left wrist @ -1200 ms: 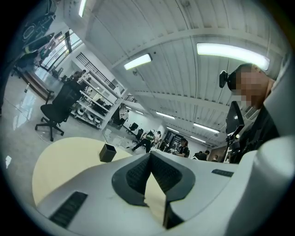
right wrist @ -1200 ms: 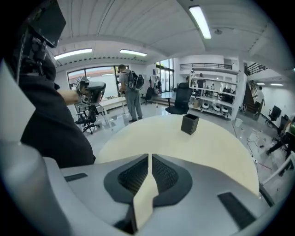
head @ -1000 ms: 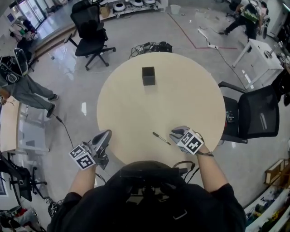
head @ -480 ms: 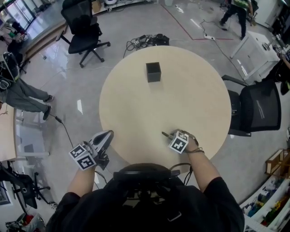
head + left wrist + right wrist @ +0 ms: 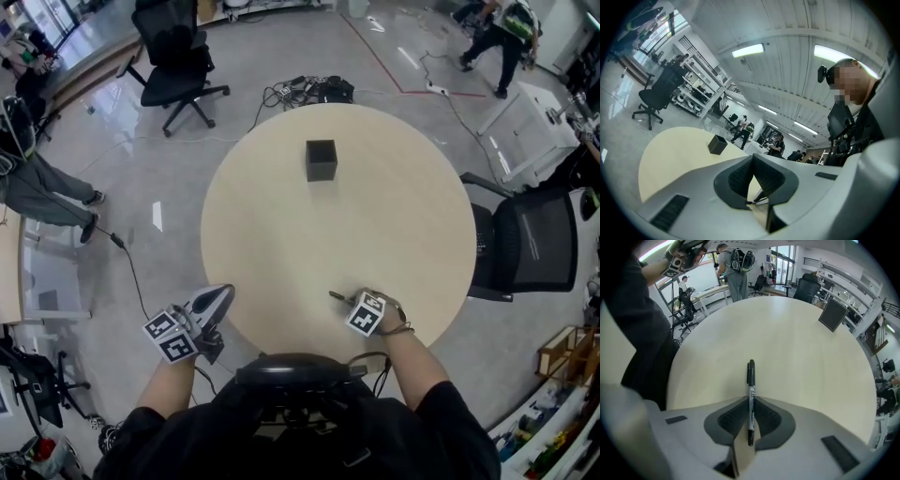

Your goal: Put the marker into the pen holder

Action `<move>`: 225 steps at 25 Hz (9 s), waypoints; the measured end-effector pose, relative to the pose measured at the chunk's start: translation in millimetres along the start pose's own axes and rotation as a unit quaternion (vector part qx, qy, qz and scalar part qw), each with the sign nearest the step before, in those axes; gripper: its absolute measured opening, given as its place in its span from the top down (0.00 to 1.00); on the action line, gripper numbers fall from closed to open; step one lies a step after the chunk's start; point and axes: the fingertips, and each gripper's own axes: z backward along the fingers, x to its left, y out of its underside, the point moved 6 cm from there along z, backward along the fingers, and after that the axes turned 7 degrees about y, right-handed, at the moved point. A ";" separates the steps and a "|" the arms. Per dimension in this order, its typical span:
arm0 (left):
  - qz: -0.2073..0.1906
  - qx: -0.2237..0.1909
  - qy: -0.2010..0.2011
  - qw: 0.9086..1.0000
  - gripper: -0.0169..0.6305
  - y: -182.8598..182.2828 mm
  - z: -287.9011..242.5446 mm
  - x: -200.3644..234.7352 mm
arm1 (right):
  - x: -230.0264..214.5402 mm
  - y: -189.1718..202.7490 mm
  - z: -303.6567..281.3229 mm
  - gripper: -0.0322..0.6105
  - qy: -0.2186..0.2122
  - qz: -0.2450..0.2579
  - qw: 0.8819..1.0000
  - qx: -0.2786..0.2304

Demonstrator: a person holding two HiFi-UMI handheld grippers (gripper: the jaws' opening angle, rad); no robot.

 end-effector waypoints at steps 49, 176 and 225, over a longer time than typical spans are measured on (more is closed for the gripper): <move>-0.147 -0.104 0.069 0.981 0.97 -158.3 -64.1 -35.8 | -179.3 10.5 485.2 0.88 0.209 -0.308 0.635 -0.677; -0.138 -0.029 0.064 0.988 0.97 -181.6 -27.0 14.8 | -158.4 -90.9 375.8 0.95 0.193 -0.352 0.720 -0.566; -0.177 -0.071 0.045 0.981 0.97 -110.2 -29.0 -179.6 | -68.0 71.4 464.6 0.95 0.161 -0.329 0.728 -0.580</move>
